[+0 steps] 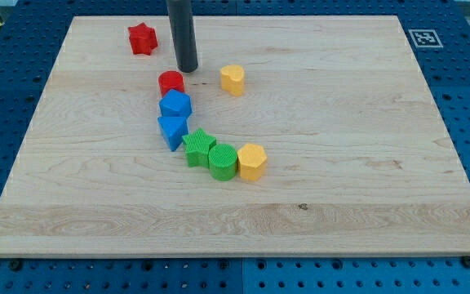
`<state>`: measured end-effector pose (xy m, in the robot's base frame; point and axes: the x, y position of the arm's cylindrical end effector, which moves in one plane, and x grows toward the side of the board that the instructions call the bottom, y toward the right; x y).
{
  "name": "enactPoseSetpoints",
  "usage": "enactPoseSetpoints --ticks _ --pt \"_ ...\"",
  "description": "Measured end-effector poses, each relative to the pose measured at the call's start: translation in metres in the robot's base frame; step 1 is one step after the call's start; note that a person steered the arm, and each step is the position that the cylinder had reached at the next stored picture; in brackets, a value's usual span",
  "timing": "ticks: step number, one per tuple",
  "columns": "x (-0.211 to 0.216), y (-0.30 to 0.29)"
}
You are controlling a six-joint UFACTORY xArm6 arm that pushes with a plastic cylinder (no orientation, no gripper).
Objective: Push the yellow heart parallel to the blue cube
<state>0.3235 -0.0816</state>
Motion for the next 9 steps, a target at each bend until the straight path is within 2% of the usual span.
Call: enactPoseSetpoints --ticks 2,4,6,8,9 --pt "0.02 0.004" --pt "0.02 0.004" --pt "0.02 0.051" --pt "0.026 0.063" --pt "0.027 0.09"
